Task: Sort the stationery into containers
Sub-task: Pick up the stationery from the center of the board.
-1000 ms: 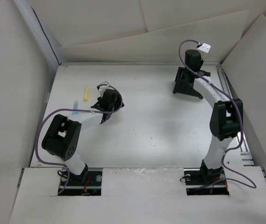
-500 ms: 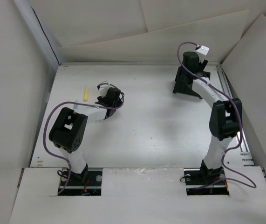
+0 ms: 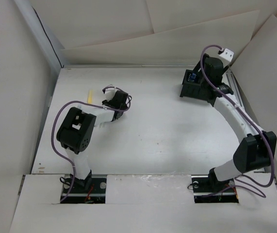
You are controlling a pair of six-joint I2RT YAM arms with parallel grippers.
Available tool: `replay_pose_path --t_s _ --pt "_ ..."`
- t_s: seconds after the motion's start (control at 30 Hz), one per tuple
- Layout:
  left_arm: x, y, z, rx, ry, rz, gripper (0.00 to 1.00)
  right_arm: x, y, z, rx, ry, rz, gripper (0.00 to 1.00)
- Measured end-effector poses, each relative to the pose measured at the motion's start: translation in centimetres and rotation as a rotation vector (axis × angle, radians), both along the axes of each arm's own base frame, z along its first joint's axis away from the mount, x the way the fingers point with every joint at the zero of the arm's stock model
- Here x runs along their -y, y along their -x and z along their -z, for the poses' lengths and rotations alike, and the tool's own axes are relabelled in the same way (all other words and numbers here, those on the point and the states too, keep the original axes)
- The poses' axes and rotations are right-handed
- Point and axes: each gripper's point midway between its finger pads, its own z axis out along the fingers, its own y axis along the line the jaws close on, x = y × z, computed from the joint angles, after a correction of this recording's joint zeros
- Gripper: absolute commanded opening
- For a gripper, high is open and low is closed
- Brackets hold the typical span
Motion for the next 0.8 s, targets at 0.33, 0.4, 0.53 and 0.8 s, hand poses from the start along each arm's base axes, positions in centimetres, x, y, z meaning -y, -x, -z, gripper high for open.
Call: replay_pose_path --t_s 0.33,0.4,0.53,0.8 --pt "0.1 -1.4 0.2 -0.012 -0.030 -0.023 0.33 -5.2 2.2 3.6 -0.078 -0.024 -0.145 0.76" --pt "0.0 -1.3 0.3 -0.019 -0.040 -0.026 0.21 -5.5 2.7 3.6 -0.076 -0.028 -0.157 0.76" --pt "-0.1 -1.1 0.3 -0.028 -0.051 -0.027 0.07 -5.6 3.5 2.3 -0.046 -0.040 -0.171 0.77" --pt "0.2 0.6 0.0 -0.042 -0.047 0.010 0.00 -9.5 4.4 2.5 -0.060 -0.078 -0.344 0.82"
